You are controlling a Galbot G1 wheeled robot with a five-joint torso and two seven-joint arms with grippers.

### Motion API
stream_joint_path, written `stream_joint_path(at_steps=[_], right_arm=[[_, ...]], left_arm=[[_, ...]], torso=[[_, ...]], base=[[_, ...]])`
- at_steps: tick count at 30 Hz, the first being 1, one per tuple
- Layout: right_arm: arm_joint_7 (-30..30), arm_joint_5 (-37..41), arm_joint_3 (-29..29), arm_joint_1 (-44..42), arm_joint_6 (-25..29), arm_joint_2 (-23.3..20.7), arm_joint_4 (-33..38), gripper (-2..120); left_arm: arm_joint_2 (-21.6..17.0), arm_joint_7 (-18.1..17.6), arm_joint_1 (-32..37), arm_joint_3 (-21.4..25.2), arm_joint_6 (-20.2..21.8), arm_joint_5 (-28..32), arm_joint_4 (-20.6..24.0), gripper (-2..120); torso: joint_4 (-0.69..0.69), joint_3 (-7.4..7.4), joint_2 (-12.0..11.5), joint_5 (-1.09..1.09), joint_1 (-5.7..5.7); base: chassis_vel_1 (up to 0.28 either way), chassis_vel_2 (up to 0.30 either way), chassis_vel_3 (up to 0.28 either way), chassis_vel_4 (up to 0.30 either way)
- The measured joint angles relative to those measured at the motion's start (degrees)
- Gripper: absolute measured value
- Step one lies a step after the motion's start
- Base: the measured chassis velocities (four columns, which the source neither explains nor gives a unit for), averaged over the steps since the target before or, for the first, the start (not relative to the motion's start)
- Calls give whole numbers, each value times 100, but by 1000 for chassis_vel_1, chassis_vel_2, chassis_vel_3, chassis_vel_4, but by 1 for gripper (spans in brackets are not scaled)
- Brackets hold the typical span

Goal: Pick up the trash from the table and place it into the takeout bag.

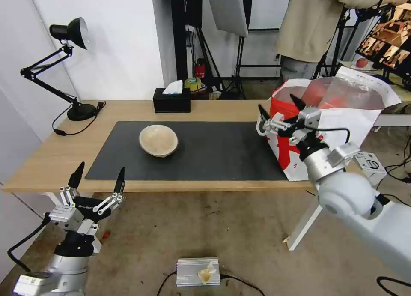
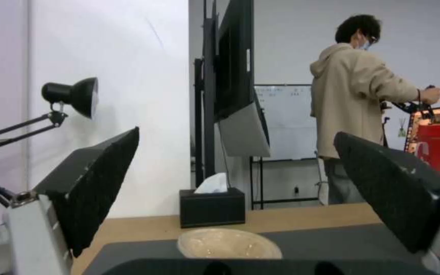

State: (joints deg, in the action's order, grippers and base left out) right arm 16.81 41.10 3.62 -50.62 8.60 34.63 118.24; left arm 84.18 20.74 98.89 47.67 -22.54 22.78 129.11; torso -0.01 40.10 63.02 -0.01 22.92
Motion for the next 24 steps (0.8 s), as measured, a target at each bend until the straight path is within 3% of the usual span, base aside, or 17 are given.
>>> stream_joint_path(at_steps=[14, 24], right_arm=[[-198, -786, 485, -1136, 104, 615, -51, 100], [-380, -1532, 1201, -2447, 267, 1172, 172, 100]], left_arm=[[39, -13, -61, 25, 103, -11, 46, 100], [65, -19, -99, -97, 125, -96, 52, 100]], torso=[[1, 0, 0, 1, 0], [1, 0, 1, 1, 0]], base=[[0, 0, 0, 0], [0, 0, 0, 0]])
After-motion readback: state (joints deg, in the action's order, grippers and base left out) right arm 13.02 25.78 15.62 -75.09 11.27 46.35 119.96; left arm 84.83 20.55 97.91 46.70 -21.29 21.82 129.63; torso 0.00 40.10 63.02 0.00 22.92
